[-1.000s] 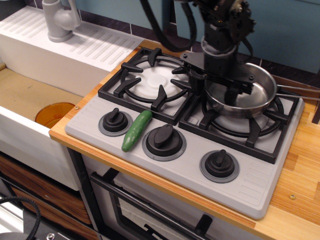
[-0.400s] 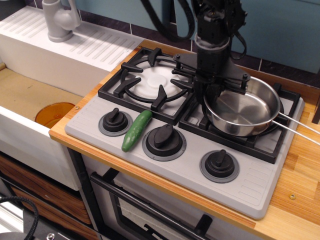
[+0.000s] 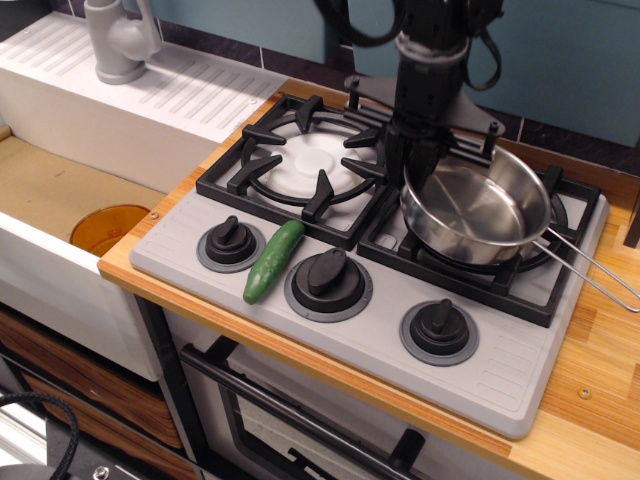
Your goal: Put pot or pan on stove and put pickle in pot or pan
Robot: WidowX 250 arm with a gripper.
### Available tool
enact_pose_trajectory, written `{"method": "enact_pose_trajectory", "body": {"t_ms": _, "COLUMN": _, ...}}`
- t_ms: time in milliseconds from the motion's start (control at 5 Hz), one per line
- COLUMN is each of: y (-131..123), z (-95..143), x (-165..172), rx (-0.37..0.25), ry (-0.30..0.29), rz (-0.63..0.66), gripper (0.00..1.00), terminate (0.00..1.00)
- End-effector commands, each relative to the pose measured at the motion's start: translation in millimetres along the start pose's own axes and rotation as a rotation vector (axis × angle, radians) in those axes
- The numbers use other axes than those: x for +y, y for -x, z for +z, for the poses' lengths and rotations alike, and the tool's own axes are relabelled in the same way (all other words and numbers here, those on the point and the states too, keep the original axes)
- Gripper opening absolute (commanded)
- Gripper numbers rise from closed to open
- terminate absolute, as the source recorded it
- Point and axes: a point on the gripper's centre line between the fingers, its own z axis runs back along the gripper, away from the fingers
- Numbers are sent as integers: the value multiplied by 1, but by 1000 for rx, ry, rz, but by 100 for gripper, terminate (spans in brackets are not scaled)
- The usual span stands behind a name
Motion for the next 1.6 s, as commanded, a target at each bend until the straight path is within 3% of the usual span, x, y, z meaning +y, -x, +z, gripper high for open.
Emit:
{"method": "enact_pose_trajectory", "body": {"t_ms": 0, "y": -21, "z": 40, "x": 37, "rx": -105, "ry": 2, "rz": -65, "gripper": 0, "terminate": 0}}
{"method": "enact_pose_trajectory", "body": {"t_ms": 600, "y": -20, "z": 33, "x": 137, "rx": -181, "ry": -64, "rz": -176, "gripper": 0, "terminate": 0}}
{"method": "enact_pose_trajectory", "body": {"t_ms": 800, "y": -20, "z": 25, "x": 159, "rx": -204, "ry": -54, "rz": -178, "gripper": 0, "terminate": 0}}
{"method": "enact_pose_trajectory", "body": {"t_ms": 1200, "y": -32, "z": -3, "x": 166, "rx": -238, "ry": 8, "rz": -173, "gripper": 0, "terminate": 0}}
{"method": "enact_pose_trajectory", "body": {"t_ms": 1400, "y": -32, "z": -2, "x": 160, "rx": -242, "ry": 2, "rz": -184, "gripper": 100, "terminate": 0}}
